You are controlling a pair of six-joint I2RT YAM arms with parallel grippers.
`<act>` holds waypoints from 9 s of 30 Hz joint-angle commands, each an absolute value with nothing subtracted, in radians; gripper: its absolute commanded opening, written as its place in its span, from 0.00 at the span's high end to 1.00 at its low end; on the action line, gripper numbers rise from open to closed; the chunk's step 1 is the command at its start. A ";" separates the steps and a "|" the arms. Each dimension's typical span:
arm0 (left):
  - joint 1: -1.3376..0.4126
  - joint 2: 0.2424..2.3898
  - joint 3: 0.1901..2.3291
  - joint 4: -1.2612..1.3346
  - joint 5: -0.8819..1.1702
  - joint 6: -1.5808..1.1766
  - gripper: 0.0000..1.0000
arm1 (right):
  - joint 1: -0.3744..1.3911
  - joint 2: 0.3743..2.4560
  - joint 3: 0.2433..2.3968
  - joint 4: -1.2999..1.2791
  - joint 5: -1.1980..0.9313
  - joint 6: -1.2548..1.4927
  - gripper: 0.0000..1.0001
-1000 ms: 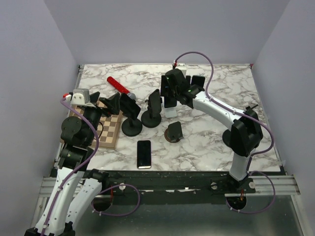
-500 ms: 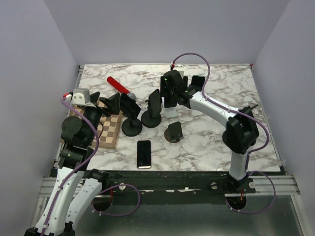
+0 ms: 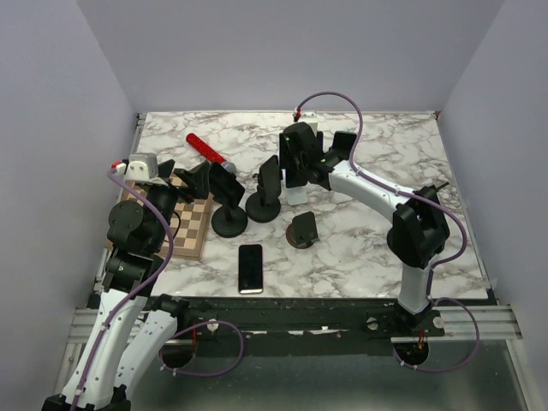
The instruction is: Remove the phone from the phone stand
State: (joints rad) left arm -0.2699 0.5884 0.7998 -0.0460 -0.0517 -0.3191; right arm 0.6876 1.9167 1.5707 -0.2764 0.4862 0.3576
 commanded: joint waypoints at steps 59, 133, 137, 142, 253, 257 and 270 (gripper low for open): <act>-0.262 0.575 0.792 -0.044 -0.048 -0.341 0.02 | 0.988 1.531 1.035 -0.493 -0.037 0.784 0.99; -0.262 0.561 0.796 -0.052 -0.054 -0.333 0.01 | 1.107 1.796 1.063 -0.361 0.349 1.014 0.04; -0.262 0.560 0.797 -0.053 -0.055 -0.331 0.02 | 1.106 1.758 1.010 -0.304 0.272 1.017 0.05; -0.262 0.561 0.797 -0.051 -0.049 -0.334 0.02 | 1.108 1.704 0.970 -0.251 0.202 1.017 0.06; -0.262 0.621 0.791 -0.045 -0.022 -0.345 0.01 | 0.303 2.029 1.668 -0.337 0.290 0.243 0.21; -0.262 0.618 0.790 -0.044 -0.028 -0.343 0.02 | 0.303 2.025 1.673 -0.337 0.267 0.228 0.31; -0.262 0.639 0.790 -0.044 -0.019 -0.348 0.01 | 0.304 1.930 1.706 -0.395 0.279 0.235 0.66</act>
State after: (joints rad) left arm -0.2684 0.6342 0.7944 -0.0479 -0.0414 -0.3389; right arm 0.3073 2.0155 1.6867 -0.3664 0.3031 0.2436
